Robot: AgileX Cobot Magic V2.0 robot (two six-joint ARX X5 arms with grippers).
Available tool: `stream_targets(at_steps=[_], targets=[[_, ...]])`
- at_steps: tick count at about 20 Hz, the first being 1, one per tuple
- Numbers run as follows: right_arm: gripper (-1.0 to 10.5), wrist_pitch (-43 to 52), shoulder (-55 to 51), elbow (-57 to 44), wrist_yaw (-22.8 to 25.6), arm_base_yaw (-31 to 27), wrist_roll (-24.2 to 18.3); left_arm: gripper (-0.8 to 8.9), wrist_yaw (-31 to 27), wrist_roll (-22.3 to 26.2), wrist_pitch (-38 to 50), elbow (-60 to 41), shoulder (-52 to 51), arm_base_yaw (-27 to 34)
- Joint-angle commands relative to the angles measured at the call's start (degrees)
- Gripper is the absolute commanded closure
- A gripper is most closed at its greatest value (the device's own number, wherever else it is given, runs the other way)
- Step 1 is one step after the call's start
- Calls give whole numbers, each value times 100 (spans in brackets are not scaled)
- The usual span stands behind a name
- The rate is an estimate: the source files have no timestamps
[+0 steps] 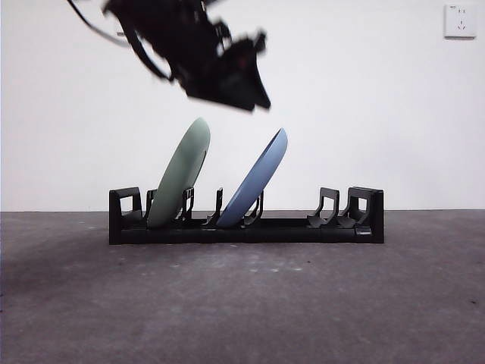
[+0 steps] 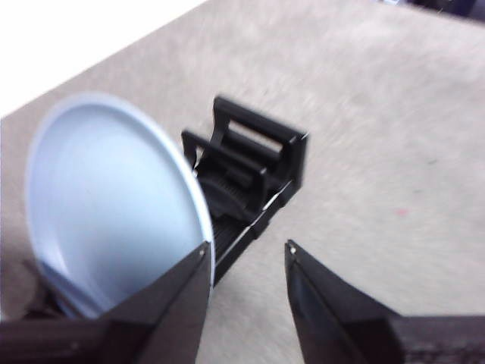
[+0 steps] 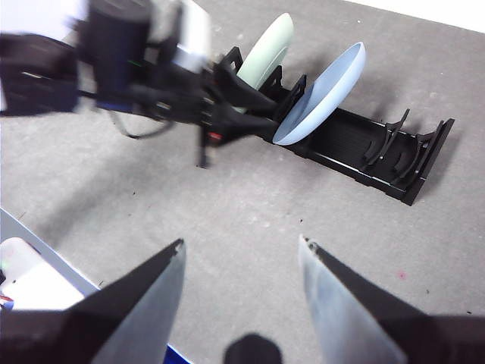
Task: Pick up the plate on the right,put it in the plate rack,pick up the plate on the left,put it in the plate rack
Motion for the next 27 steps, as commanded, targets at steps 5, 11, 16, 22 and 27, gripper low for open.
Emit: stream_targets(at_steps=[5, 11, 16, 22, 27], targets=[[690, -136, 0, -57, -22, 7, -66, 649, -11, -37, -1978, -24, -1834, -142], [695, -136, 0, -70, -186, 7, -66, 653, -11, -234, -3908, -24, -3713, -140], [695, -136, -31, -546, -706, 7, -66, 653, -11, -339, -4852, -24, -4756, -140], [698, -136, -44, -1429, -708, 7, -155, 657, -13, -339, -5224, -24, -5134, -140], [728, -136, -46, -1563, -710, 7, -173, 658, -13, -339, -5276, -24, -5023, -140]])
